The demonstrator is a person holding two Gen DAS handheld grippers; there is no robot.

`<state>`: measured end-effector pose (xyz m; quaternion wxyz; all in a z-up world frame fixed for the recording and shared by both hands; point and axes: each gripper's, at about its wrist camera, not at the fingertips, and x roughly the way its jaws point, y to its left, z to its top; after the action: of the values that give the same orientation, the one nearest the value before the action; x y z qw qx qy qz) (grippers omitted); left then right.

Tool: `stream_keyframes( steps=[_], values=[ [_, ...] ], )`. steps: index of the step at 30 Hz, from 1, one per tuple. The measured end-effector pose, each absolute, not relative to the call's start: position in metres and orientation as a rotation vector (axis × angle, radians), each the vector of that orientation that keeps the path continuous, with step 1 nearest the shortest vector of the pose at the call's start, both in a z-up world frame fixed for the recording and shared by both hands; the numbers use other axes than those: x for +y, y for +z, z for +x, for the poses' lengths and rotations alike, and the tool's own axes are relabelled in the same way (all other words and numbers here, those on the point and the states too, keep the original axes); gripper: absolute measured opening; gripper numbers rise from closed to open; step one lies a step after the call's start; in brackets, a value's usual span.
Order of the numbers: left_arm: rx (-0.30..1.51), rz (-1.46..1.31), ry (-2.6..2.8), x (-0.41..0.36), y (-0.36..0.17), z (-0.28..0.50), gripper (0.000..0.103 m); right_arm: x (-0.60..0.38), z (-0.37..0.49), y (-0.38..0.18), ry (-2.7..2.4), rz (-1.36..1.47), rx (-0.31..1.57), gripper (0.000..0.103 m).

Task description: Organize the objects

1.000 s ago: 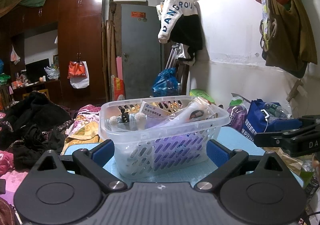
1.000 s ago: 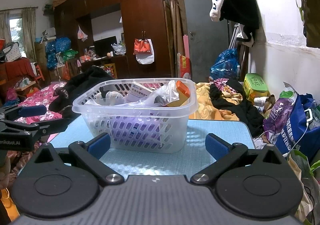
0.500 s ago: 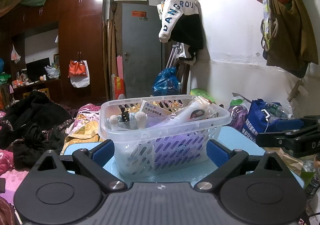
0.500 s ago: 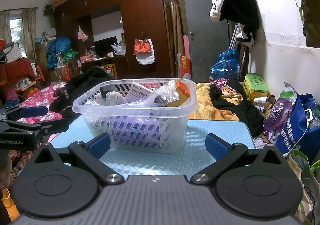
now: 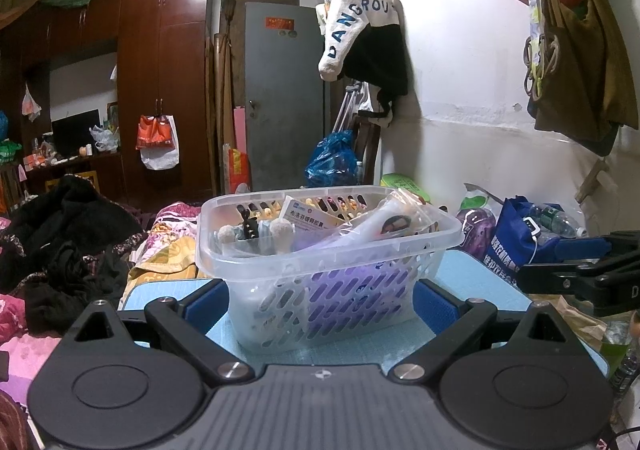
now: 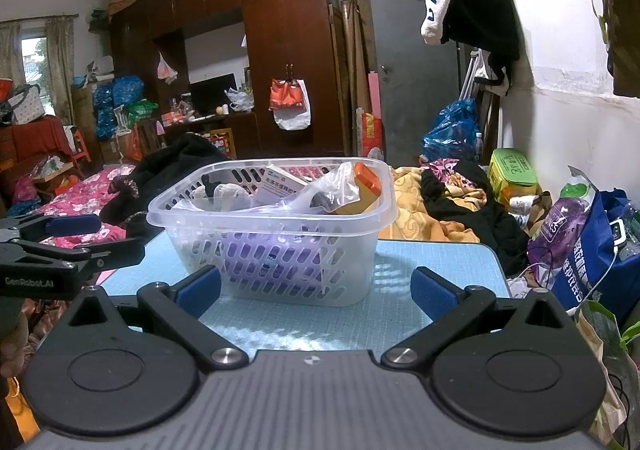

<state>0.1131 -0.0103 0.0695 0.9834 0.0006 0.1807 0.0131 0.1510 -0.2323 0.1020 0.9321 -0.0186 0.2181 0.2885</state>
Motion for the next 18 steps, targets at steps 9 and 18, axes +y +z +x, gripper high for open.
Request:
stream_keyframes(
  steps=[9,18],
  values=[
    [0.363,0.007,0.025,-0.0138,0.0693,0.1137,0.100,-0.2323,0.1521,0.1023,0.593,-0.039,0.447,0.103],
    [0.367,0.017,0.021,-0.0188,0.0687,0.1151,0.100,-0.2332,0.1553,0.1036,0.594,-0.037,0.450,0.103]
  ],
)
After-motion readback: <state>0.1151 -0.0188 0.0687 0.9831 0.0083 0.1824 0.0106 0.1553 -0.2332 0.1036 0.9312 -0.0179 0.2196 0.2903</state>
